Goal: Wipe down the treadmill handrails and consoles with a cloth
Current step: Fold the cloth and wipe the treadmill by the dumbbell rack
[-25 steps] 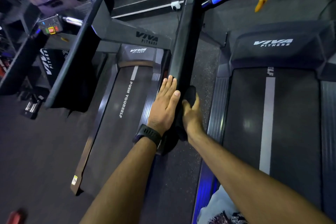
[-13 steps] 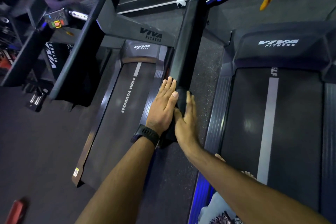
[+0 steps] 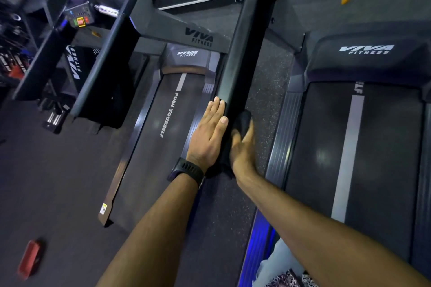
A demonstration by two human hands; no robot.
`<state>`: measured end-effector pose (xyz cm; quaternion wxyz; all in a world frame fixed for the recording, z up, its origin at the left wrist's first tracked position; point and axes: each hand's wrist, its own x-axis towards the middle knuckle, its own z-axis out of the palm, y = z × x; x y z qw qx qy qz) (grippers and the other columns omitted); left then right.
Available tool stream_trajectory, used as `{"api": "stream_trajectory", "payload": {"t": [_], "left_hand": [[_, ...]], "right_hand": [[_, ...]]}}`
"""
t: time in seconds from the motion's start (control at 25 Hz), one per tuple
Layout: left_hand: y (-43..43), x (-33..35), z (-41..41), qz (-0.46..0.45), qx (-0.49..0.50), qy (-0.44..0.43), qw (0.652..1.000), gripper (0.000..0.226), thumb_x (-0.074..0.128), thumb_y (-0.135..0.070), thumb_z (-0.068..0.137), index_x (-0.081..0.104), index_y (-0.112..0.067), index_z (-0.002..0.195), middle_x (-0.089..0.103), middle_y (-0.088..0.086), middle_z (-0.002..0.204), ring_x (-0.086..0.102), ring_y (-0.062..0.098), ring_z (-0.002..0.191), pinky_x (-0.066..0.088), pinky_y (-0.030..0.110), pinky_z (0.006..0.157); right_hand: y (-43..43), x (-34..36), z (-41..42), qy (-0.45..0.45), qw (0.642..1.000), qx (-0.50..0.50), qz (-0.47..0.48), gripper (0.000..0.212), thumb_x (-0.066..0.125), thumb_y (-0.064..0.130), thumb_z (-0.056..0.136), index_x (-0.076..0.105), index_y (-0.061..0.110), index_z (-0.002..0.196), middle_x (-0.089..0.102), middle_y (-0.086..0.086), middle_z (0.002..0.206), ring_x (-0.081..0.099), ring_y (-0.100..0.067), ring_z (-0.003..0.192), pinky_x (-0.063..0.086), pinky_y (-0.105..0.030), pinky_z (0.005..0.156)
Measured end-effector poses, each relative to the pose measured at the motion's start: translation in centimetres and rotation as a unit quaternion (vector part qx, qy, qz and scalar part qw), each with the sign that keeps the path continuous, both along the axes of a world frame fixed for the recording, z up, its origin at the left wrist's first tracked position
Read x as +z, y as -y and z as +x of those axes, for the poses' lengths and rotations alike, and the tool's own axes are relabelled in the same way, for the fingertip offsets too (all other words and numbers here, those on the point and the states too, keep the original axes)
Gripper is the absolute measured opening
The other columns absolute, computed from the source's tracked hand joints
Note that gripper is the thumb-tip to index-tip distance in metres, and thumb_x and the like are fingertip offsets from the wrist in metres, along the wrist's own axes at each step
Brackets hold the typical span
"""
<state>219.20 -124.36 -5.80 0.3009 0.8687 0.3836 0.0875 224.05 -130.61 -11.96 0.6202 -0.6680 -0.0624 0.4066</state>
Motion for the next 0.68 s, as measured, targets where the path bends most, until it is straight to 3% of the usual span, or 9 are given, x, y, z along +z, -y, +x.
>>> {"api": "stream_trajectory", "payload": {"t": [0.04, 0.2, 0.36, 0.44, 0.56, 0.68], "left_hand": [[0.1, 0.0, -0.1, 0.003, -0.003, -0.002, 1.000, 0.055, 0.028, -0.036, 0.102, 0.032, -0.013, 0.152, 0.017, -0.012, 0.156, 0.010, 0.008, 0.151, 0.004, 0.008, 0.115], [0.1, 0.0, -0.2, -0.014, 0.017, 0.016, 1.000, 0.056, 0.031, -0.035, 0.101, 0.034, -0.010, 0.151, 0.022, -0.003, 0.160, 0.014, 0.010, 0.151, 0.007, 0.013, 0.118], [1.3, 0.1, -1.3, 0.000, 0.018, -0.004, 1.000, 0.055, 0.029, -0.035, 0.102, 0.034, -0.013, 0.152, 0.021, -0.002, 0.161, 0.011, 0.008, 0.151, 0.005, 0.012, 0.118], [1.6, 0.2, -1.6, -0.003, 0.019, -0.006, 1.000, 0.056, 0.029, -0.036, 0.102, 0.033, -0.012, 0.152, 0.020, -0.002, 0.162, 0.010, 0.008, 0.151, 0.004, 0.012, 0.118], [2.0, 0.4, -1.8, -0.011, 0.027, -0.005, 1.000, 0.057, 0.029, -0.037, 0.102, 0.032, -0.011, 0.152, 0.019, -0.003, 0.161, 0.011, 0.009, 0.151, 0.005, 0.013, 0.118], [2.7, 0.4, -2.5, -0.002, 0.026, -0.022, 0.999, 0.063, 0.025, -0.046, 0.100, 0.031, -0.013, 0.153, 0.018, -0.001, 0.162, 0.009, 0.008, 0.151, 0.003, 0.012, 0.118]], "right_hand": [[0.8, 0.5, -1.0, -0.011, 1.000, 0.011, 0.007, 0.072, 0.045, 0.039, 0.094, 0.019, 0.022, 0.159, 0.023, -0.008, 0.165, 0.024, -0.022, 0.151, 0.022, -0.041, 0.123], [1.0, 1.8, -1.0, 0.130, 0.988, 0.024, 0.076, 0.064, 0.046, 0.034, 0.097, 0.021, 0.033, 0.157, 0.015, 0.001, 0.166, 0.012, -0.009, 0.151, 0.011, -0.026, 0.120], [1.0, 0.4, -1.3, -0.016, 1.000, 0.004, -0.009, 0.071, 0.046, 0.037, 0.094, 0.020, 0.022, 0.159, 0.023, -0.008, 0.164, 0.025, -0.024, 0.150, 0.024, -0.044, 0.121], [2.4, 1.9, -2.6, 0.033, 0.998, 0.037, 0.023, 0.067, 0.048, 0.028, 0.100, 0.018, 0.024, 0.159, 0.015, -0.004, 0.166, 0.017, -0.018, 0.152, 0.015, -0.040, 0.124], [1.5, 1.8, -1.6, 0.104, 0.992, 0.024, 0.064, 0.065, 0.047, 0.036, 0.097, 0.025, 0.024, 0.158, 0.017, -0.003, 0.166, 0.016, -0.014, 0.151, 0.013, -0.030, 0.121], [1.2, 0.7, -1.7, -0.008, 1.000, -0.001, -0.003, 0.065, 0.048, 0.029, 0.098, 0.024, 0.015, 0.157, 0.023, -0.013, 0.164, 0.023, -0.024, 0.151, 0.018, -0.037, 0.123]]}}
